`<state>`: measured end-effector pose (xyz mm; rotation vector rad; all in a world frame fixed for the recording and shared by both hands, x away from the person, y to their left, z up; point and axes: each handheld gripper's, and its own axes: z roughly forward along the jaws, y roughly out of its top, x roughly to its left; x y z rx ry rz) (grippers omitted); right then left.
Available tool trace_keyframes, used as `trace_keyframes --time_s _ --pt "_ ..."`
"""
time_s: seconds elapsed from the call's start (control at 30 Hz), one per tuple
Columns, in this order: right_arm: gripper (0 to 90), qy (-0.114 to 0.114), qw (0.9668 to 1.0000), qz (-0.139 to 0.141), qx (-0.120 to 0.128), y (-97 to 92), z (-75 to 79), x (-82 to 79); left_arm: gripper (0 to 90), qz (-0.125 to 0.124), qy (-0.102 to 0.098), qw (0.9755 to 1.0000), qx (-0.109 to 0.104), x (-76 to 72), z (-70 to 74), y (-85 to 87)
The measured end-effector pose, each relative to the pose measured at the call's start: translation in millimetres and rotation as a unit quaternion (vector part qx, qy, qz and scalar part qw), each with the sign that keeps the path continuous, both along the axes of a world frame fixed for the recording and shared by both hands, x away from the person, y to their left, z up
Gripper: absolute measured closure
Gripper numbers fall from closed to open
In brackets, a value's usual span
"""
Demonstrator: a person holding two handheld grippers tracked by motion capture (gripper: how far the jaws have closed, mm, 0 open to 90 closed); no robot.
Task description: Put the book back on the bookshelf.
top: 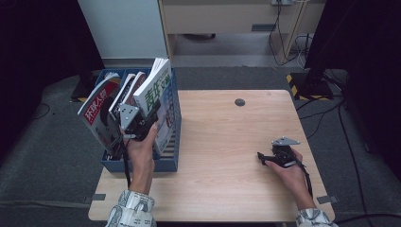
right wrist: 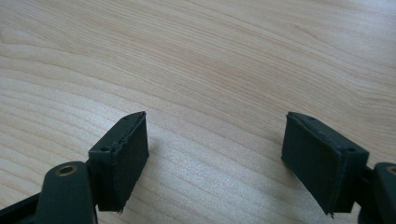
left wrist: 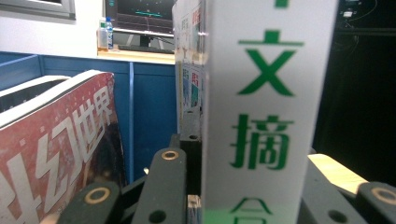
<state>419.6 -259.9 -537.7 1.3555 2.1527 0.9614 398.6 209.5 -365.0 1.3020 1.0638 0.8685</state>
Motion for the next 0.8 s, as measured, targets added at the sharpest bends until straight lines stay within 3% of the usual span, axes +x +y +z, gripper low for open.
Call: trace_keyframes --time_s 0.8 --pt "22.9 0.001 1.0 0.003 -0.002 -0.8 0.0 -0.2 73.7 -0.009 0.007 0.9999 -0.006 11.2 -6.0 4.8"
